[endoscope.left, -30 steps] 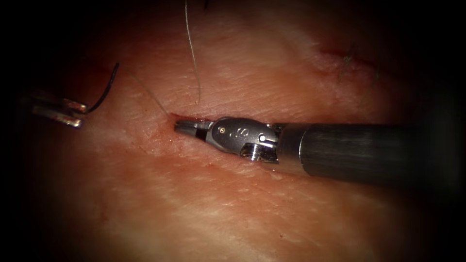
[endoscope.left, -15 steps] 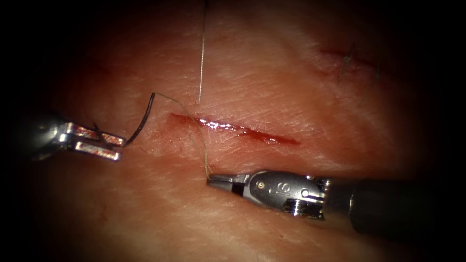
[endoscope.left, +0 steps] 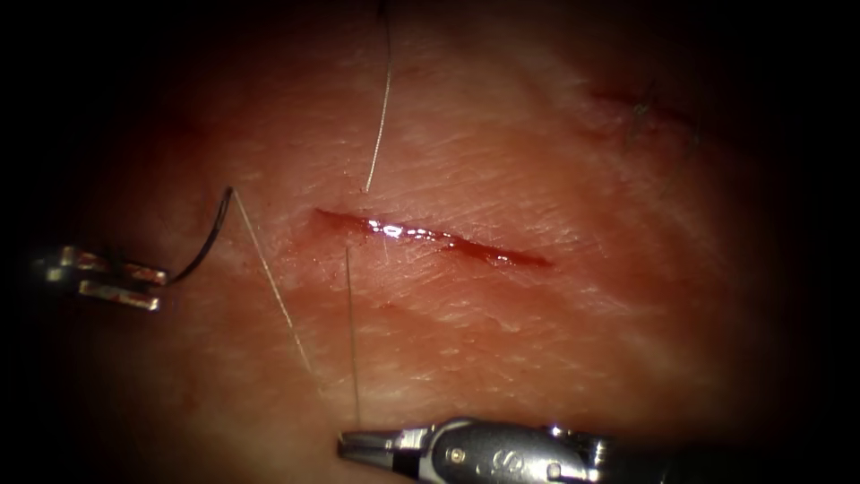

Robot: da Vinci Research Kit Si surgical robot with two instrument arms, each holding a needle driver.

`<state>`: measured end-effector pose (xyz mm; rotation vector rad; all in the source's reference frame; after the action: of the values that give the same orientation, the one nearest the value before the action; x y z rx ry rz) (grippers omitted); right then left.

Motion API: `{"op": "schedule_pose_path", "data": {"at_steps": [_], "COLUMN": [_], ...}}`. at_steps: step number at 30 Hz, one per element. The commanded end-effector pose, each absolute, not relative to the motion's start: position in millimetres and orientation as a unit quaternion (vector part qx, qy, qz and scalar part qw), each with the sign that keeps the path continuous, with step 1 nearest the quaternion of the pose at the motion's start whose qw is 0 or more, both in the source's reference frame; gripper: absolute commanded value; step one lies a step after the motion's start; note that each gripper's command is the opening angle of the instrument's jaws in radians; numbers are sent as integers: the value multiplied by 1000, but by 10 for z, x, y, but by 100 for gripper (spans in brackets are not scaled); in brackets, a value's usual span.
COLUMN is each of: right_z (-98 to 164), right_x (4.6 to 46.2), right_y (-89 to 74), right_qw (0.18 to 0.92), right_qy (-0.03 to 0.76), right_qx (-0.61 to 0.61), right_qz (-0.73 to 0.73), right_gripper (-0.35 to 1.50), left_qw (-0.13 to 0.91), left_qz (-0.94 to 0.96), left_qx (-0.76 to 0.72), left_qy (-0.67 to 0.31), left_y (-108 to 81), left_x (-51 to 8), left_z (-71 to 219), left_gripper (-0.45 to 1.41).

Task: Wound Closure

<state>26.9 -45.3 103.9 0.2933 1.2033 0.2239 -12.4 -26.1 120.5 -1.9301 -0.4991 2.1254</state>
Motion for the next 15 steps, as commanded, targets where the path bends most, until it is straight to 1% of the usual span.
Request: {"op": "schedule_pose_path", "data": {"at_steps": [1, 3, 5, 8, 11, 15], "right_z": [1047, 1059, 1073, 1095, 1113, 1144], "right_x": [270, 257, 250, 250, 257, 278], "right_y": [-450, -431, -417, -399, -385, -362], "right_qw": [813, 815, 818, 822, 826, 829], "right_qy": [557, 552, 548, 544, 541, 539], "right_qx": [129, 126, 121, 110, 97, 84], "right_qz": [113, 123, 127, 129, 127, 122], "right_gripper": [119, 121, 121, 121, 118, 113], "left_qw": [121, 133, 138, 150, 151, 150], "left_qz": [725, 728, 731, 736, 737, 734], "left_qx": [-657, -654, -652, -647, -646, -649], "left_qy": [-169, -157, -144, -131, -129, -130], "left_y": [-262, -251, -242, -234, -232, -231], "left_x": [-119, -88, -69, -56, -56, -63], "left_z": [1208, 1197, 1191, 1186, 1185, 1185], "left_gripper": [-45, -45, -45, -45, -45, -45]}}
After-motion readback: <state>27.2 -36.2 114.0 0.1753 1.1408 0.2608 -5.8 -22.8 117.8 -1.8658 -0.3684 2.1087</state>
